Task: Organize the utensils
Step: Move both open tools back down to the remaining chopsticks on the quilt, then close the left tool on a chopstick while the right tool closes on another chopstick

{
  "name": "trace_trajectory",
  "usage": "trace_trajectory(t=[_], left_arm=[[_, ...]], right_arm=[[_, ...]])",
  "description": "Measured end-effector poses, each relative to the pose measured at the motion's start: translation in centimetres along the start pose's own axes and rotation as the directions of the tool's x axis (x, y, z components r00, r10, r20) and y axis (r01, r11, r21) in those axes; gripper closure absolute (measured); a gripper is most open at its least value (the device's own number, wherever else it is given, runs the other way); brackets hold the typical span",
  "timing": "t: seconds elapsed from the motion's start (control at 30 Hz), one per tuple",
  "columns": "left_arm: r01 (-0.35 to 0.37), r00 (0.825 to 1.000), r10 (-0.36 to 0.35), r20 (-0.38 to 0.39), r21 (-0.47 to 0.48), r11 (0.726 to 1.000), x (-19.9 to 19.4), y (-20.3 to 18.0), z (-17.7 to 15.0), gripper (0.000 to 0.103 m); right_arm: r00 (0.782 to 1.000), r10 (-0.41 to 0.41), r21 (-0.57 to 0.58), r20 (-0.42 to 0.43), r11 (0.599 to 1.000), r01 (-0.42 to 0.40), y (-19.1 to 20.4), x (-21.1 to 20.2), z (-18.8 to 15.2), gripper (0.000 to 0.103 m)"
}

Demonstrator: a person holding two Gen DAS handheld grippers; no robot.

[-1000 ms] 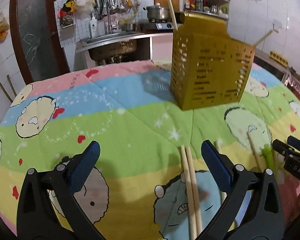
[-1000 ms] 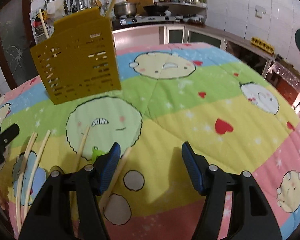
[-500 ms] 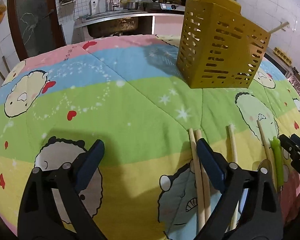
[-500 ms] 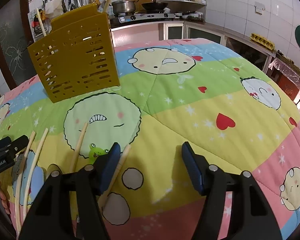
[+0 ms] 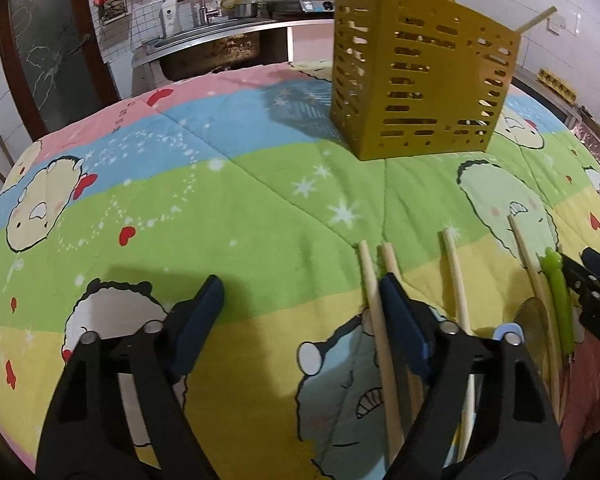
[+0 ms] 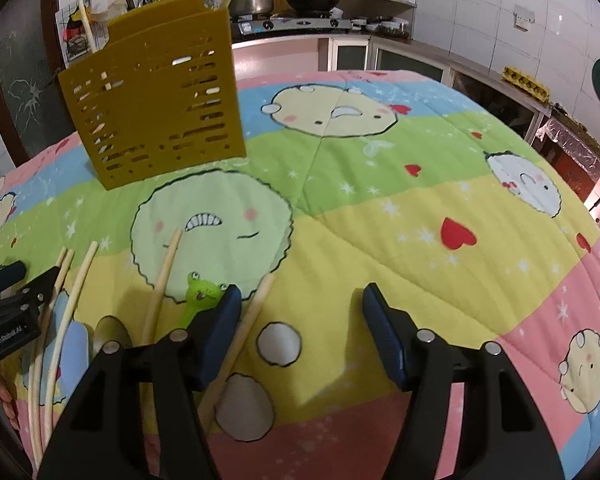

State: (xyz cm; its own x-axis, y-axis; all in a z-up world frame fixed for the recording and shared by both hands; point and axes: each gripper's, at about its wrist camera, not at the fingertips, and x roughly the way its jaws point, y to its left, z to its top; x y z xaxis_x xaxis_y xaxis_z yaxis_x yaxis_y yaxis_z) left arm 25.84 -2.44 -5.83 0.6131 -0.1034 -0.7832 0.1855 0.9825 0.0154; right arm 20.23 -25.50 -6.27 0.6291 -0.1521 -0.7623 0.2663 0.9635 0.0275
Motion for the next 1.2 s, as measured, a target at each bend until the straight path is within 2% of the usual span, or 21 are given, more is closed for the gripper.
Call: trace_trajectory(t=[0.17,0.23,0.3,0.5,0.73,0.83,0.93,1.2], left_arm=[[0.034,0.999,-0.034,-0.003,0.003,0.999,-0.1,-0.4,0.2,0.046],[0.038,0.999,-0.038,-0.006,0.007,0.999,-0.1,-0.5,0.2,0.049],[0.048,0.999,-0.048,-0.015,0.019,0.999,-0.1,-0.9,0.4,0.059],[0.055,0.997,-0.054,-0.048,0.010,0.998,0.6,-1.3,1.4,0.071],[0.073,0.993,-0.074,-0.093,-0.011,0.997,1.5,-1.3,2.7,0.078],[0.079,0.992,-0.080,-0.096,-0.012,0.997,1.8,-1.3,3.0,0.085],[0.091,0.991,-0.093,-0.093,-0.022,0.996,1.7,-1.4,3.1,0.098],[0.069,0.996,-0.071,-0.059,-0.026,0.997,1.1,-1.6,2.9,0.099]], right_arm=[[1.000,-0.002,-0.014,-0.012,1.000,0.002,1.0,-0.2,-0.2,0.063],[1.000,-0.002,-0.013,-0.021,1.000,0.002,1.3,-0.2,-0.2,0.069],[0.999,0.001,0.003,-0.034,1.000,-0.001,1.5,-0.2,0.0,0.074],[0.998,-0.006,0.035,-0.070,0.999,0.008,1.8,0.7,1.1,0.089],[0.997,0.004,0.056,-0.082,0.998,0.001,2.1,1.6,2.3,0.093],[0.996,0.037,0.070,-0.082,0.997,-0.031,1.9,1.6,2.7,0.093],[0.996,0.052,0.070,-0.071,0.996,-0.047,1.8,1.3,3.2,0.094],[0.996,0.080,0.088,-0.028,0.993,-0.078,0.3,0.2,4.4,0.094]])
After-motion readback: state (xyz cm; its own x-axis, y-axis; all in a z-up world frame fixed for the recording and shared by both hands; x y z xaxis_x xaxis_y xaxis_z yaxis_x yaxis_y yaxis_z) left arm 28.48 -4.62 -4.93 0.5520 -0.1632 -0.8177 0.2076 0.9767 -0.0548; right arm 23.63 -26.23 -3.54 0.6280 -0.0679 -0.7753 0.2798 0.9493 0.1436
